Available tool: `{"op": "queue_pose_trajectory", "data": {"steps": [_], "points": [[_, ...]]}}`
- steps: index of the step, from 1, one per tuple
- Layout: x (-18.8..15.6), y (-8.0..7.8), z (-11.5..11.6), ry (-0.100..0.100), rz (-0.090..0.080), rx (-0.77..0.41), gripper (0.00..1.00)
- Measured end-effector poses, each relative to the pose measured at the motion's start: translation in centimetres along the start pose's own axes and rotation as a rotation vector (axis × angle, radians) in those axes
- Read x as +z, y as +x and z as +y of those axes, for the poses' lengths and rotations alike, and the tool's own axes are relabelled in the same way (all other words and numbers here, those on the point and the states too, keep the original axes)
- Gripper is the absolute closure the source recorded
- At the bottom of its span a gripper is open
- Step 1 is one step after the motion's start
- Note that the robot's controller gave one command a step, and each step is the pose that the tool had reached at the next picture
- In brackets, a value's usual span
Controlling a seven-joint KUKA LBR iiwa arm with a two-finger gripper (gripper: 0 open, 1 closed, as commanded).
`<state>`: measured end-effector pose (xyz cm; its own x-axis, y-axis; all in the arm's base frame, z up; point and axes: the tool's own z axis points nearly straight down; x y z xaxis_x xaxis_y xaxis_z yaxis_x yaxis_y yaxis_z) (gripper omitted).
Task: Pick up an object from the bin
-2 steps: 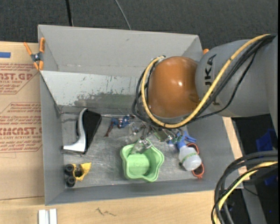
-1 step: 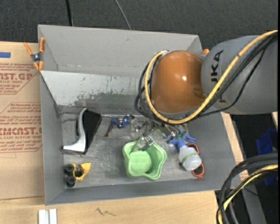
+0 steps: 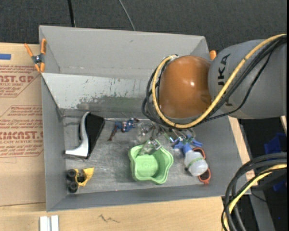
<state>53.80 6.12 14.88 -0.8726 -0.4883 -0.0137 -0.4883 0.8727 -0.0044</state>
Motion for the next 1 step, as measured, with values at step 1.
{"op": "queue_pose_trajectory", "data": {"steps": [1], "points": [[-16.40,0.94,0.10,-0.005,0.014,0.028,1.00]]}}
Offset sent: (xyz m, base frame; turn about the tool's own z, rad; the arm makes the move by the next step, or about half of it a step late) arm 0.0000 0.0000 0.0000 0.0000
